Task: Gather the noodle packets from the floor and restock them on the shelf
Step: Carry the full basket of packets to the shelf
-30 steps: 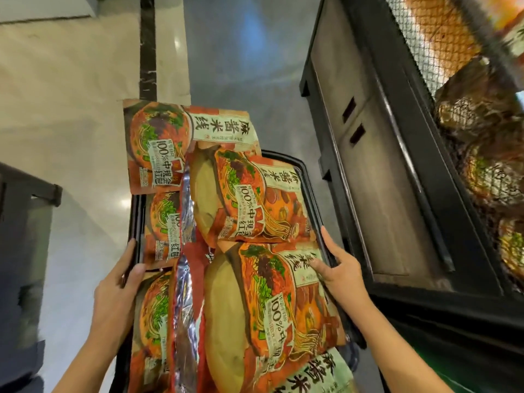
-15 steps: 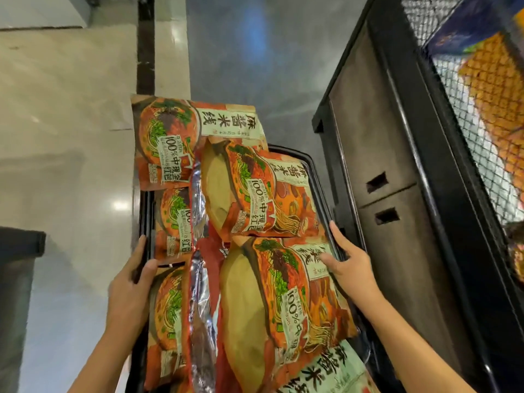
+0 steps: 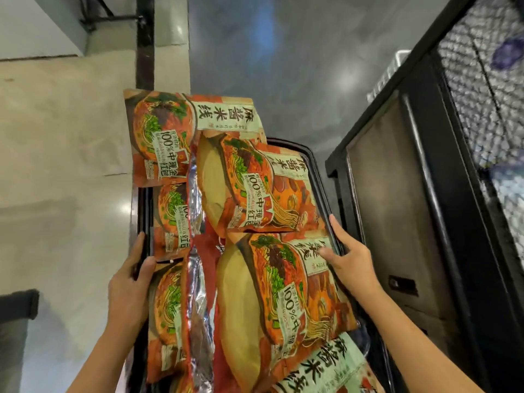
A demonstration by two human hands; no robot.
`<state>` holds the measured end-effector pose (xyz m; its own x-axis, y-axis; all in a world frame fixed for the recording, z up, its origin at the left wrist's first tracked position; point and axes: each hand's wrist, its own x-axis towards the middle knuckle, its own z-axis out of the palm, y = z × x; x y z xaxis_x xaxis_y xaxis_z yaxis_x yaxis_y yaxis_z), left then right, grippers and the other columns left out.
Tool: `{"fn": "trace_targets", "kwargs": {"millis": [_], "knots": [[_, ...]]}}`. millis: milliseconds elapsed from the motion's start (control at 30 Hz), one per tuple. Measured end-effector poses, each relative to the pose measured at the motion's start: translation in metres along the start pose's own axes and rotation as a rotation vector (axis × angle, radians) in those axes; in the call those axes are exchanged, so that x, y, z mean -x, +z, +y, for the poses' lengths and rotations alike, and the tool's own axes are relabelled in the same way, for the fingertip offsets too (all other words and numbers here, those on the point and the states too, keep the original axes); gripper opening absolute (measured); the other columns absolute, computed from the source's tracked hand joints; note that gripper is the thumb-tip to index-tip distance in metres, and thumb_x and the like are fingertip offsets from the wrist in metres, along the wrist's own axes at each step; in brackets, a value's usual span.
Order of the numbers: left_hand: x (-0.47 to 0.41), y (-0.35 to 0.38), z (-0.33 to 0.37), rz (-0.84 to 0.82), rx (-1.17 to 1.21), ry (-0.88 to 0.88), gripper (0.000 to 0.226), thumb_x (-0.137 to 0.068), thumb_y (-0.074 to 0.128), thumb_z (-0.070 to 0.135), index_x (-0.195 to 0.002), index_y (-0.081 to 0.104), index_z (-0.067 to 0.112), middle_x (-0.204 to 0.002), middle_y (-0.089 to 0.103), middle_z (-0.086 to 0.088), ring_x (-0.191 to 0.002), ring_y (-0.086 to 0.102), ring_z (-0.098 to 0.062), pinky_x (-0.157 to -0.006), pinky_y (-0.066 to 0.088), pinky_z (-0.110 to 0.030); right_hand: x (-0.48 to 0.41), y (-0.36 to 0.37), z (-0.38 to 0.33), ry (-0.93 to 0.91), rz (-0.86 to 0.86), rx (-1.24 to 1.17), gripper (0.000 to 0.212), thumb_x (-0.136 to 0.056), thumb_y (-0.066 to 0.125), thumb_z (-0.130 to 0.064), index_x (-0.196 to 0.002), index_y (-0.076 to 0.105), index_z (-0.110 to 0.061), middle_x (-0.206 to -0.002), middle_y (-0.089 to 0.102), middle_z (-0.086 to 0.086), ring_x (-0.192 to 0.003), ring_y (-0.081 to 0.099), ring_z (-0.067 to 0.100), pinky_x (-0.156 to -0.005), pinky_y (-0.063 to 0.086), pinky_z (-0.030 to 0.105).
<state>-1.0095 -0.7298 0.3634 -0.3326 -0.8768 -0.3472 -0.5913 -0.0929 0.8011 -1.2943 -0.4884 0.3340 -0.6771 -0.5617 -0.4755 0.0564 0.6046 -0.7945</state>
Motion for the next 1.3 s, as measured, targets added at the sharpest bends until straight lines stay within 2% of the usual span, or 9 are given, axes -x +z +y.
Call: {"fn": "trace_targets", "kwargs": {"millis": [167,333,433,500,700,867,1000,1167,1300], "knots": [[-0.089,0.026,0.035,0.023,0.046,-0.036,0.112,-0.05,0.042,0.103,-0.14,0.044,0.038,-0.14,0.052,0.002,-0.119,0.053,-0.015,-0.094,0.042,-0.03,-0.098,-0.011,-0.041,-0.014,-0.011,0.049,0.091,-0.062,0.068,-0.056,-0.146,0.035,-0.043,-0.139,0.056,-0.005,-0.103,0.067,0.029,-0.086,0.056,0.029],[-0.193,0.049,0.064,-0.007,0.013,-0.036,0.112,-0.054,0.037,0.102,-0.146,0.043,0.038,-0.131,0.061,-0.006,-0.107,0.058,-0.016,-0.082,0.046,-0.03,-0.193,-0.01,-0.081,0.001,0.038,0.075,0.078,-0.08,0.075,-0.026,-0.145,0.033,-0.038,-0.141,0.05,-0.006,-0.037,0.035,-0.001,-0.05,0.044,0.012],[-0.249,0.069,0.077,-0.007,0.019,-0.03,0.107,-0.055,0.038,0.102,-0.144,0.043,0.041,-0.126,0.058,0.004,-0.097,0.058,-0.003,-0.087,0.043,-0.033,-0.25,-0.01,-0.095,-0.012,0.053,0.085,0.084,-0.07,0.073,-0.043,-0.144,0.034,-0.038,-0.128,0.055,-0.017,-0.078,0.07,0.02,-0.084,0.056,0.04],[-0.285,0.086,0.084,-0.005,0.027,-0.024,0.113,-0.052,0.04,0.102,-0.145,0.043,0.038,-0.126,0.053,0.008,-0.103,0.057,-0.007,-0.087,0.043,-0.025,-0.291,-0.006,-0.097,0.0,0.062,0.07,0.079,-0.076,0.076,-0.03,-0.144,0.036,-0.038,-0.125,0.055,-0.014,-0.109,0.061,0.013,-0.089,0.049,0.011],[-0.394,0.139,0.084,0.016,0.011,0.02,0.126,-0.046,0.035,0.106,-0.146,0.041,0.03,-0.132,0.057,-0.003,-0.089,0.052,0.003,-0.068,0.044,-0.005,-0.413,0.01,-0.094,-0.044,0.056,0.015,0.108,-0.048,0.062,-0.089,-0.141,0.036,-0.04,-0.105,0.055,-0.031,-0.079,0.054,-0.028,-0.068,0.041,-0.002],[-0.473,0.176,0.054,0.031,0.042,0.087,0.108,-0.065,0.044,0.094,-0.148,0.042,0.026,-0.127,0.056,0.014,-0.093,0.056,0.015,-0.075,0.039,0.001,-0.501,0.032,-0.074,-0.066,0.035,0.05,0.088,-0.062,0.069,-0.058,-0.142,0.034,-0.043,-0.122,0.056,-0.015,-0.104,0.054,-0.018,-0.078,0.038,-0.005],[-0.508,0.188,0.029,0.104,0.042,0.084,0.082,-0.08,0.045,0.077,-0.149,0.04,0.031,-0.14,0.055,0.0,-0.118,0.054,-0.011,-0.087,0.043,-0.013,-0.542,0.049,-0.073,-0.117,0.07,0.05,0.092,-0.057,0.068,-0.06,-0.141,0.034,-0.041,-0.104,0.052,-0.037,-0.087,0.048,-0.034,-0.079,0.038,-0.006],[-0.534,0.189,0.029,0.114,0.035,0.107,0.063,-0.098,0.045,0.054,-0.151,0.037,0.021,-0.139,0.047,0.007,-0.099,0.049,0.03,-0.082,0.037,0.005,-0.57,0.059,-0.083,-0.133,0.1,0.101,0.087,-0.058,0.065,-0.069,-0.137,0.034,-0.051,-0.107,0.054,-0.038,-0.1,0.053,-0.019,-0.091,0.039,0.003],[-0.544,0.184,0.033,0.078,0.056,0.076,0.083,-0.084,0.04,0.078,-0.149,0.037,0.028,-0.133,0.053,0.006,-0.107,0.057,0.003,-0.078,0.042,0.001,-0.57,0.064,-0.089,-0.137,0.099,0.067,0.086,-0.066,0.063,-0.061,-0.142,0.034,-0.034,-0.109,0.053,-0.035,-0.095,0.051,-0.03,-0.085,0.039,-0.003]]}}
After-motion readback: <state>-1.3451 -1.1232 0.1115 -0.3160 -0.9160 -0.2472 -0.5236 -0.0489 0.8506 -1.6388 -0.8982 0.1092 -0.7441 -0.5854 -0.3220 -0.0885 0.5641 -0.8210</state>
